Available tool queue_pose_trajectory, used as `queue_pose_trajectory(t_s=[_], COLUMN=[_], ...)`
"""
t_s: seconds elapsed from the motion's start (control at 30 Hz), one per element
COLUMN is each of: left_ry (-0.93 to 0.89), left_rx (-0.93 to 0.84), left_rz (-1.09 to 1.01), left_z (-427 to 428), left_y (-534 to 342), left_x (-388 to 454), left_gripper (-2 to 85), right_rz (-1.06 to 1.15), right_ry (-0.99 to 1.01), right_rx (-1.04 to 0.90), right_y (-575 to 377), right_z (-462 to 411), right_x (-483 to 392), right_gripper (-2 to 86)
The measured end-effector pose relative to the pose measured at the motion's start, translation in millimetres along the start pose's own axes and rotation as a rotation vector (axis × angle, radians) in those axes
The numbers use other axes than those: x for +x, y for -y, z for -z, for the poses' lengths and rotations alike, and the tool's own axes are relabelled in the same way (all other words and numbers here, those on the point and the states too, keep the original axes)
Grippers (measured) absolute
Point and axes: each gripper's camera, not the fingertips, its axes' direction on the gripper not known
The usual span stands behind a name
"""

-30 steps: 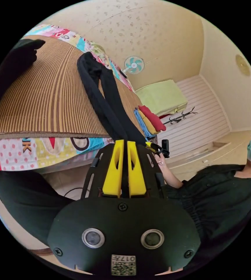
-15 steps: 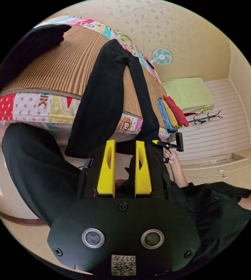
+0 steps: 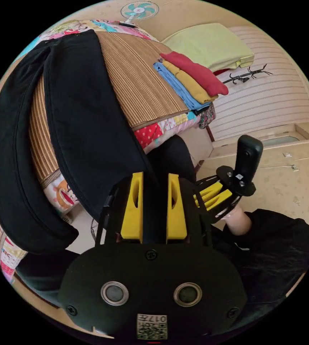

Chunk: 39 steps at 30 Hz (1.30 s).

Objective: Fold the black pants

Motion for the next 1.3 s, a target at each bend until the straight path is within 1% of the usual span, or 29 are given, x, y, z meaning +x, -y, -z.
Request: queue_pose_trajectory(t_s=[0.03,0.07,0.1,0.13,0.17,0.2,0.23,0.3,0.37,0.4,0.43,0.47,0.53,0.57,0.63,0.7,0.73,0.8,0.87,0.9,0.93,0.97,1.0,1.07,1.13,1.17,1.23,1.3], left_ry=[0.046,0.045,-0.002,-0.058,-0.083,-0.129,-0.186,-0.280,-0.356,-0.396,-0.421,-0.426,-0.446,-0.464,-0.575,-0.655,-0.691,-0.726,-0.773,-0.801,-0.805,-0.794,-0.752,-0.649,-0.486,-0.460,-0.387,-0.325], left_rx=[0.007,0.016,0.046,0.091,0.109,0.142,0.175,0.228,0.258,0.272,0.278,0.278,0.288,0.297,0.327,0.339,0.370,0.431,0.535,0.595,0.632,0.646,0.664,0.677,0.692,0.692,0.726,0.747], left_rz=[0.004,0.010,0.027,0.044,0.052,0.069,0.084,0.100,0.108,0.108,0.098,0.088,0.075,0.079,0.119,0.139,0.166,0.208,0.271,0.311,0.342,0.359,0.402,0.494,0.607,0.632,0.671,0.667], left_z=[-4.6,-4.9,-1.6,6.5,11.2,20.9,31.1,46.8,61.8,72.4,82.9,88.0,106.5,110.3,119.6,124.8,130.5,140.9,154.0,162.5,170.9,175.1,182.8,192.2,205.1,207.9,220.0,227.9], left_y=[-7.1,-11.0,-19.8,-28.8,-32.7,-39.6,-45.9,-53.5,-56.9,-57.3,-56.6,-56.1,-57.0,-58.1,-63.7,-69.5,-77.6,-94.1,-116.5,-131.0,-143.6,-150.1,-163.3,-184.8,-214.1,-220.4,-238.9,-241.1], left_x=[-5.7,-9.5,-18.8,-28.6,-33.4,-42.8,-52.3,-65.6,-76.8,-83.1,-88.0,-90.0,-101.2,-105.8,-128.8,-146.4,-158.4,-175.0,-192.9,-204.0,-212.5,-216.3,-223.4,-235.7,-251.5,-254.9,-261.2,-260.3], left_gripper=[5.8,5.2,4.1,3.8,3.7,3.5,3.4,3.1,2.9,2.9,2.8,2.8,2.5,2.4,1.7,1.2,1.1,1.1,1.2,1.3,1.4,1.5,1.7,2.3,2.4,2.3,1.6,3.1], right_rz=[0.035,0.064,0.076,0.075,0.050,0.031,-0.009,-0.064,-0.189,-0.239,-0.330,-0.396,-0.501,-0.512,-0.526,-0.579,-0.610,-0.494,-0.246,-0.180,-0.052,0.024,0.031,0.002,-0.015,-0.002,0.018,0.016], right_ry=[-0.042,-0.062,-0.063,-0.069,-0.100,-0.123,-0.163,-0.189,-0.174,-0.161,-0.129,-0.116,-0.128,-0.119,-0.109,-0.169,-0.244,-0.382,-0.675,-0.737,-0.820,-0.843,-0.836,-0.719,-0.613,-0.556,-0.510,-0.504], right_rx=[-0.079,-0.189,-0.254,-0.377,-0.431,-0.428,-0.378,-0.208,0.071,0.127,0.218,0.269,0.317,0.379,0.444,0.455,0.472,0.449,0.341,0.316,0.280,0.253,0.239,0.178,0.137,0.135,0.148,0.121], right_y=[3.7,8.2,11.1,19.2,32.0,40.8,64.3,111.4,178.0,194.3,226.8,257.6,297.2,318.4,348.8,378.6,399.4,446.0,513.8,527.4,549.2,565.1,572.3,590.9,592.3,584.9,564.8,536.5], right_z=[-6.2,-12.5,-15.6,-17.8,-9.9,-1.8,21.0,66.4,121.4,130.3,140.1,139.5,126.3,117.3,102.3,87.5,79.8,62.8,8.4,-10.5,-50.6,-87.3,-104.4,-160.8,-187.8,-195.3,-196.4,-192.2], right_x=[1.6,7.9,12.6,25.7,41.8,50.4,68.3,100.6,166.0,186.8,228.6,265.4,310.2,326.2,339.1,339.8,327.2,281.3,187.7,163.4,117.7,85.5,75.9,66.6,75.2,79.2,82.1,86.8], right_gripper=[3.6,3.9,4.0,4.4,4.9,6.0,8.1,11.1,12.5,12.9,13.9,14.9,14.8,13.0,10.2,6.6,4.9,4.0,3.5,3.4,3.6,3.9,4.1,5.9,6.6,6.9,7.6,8.7])
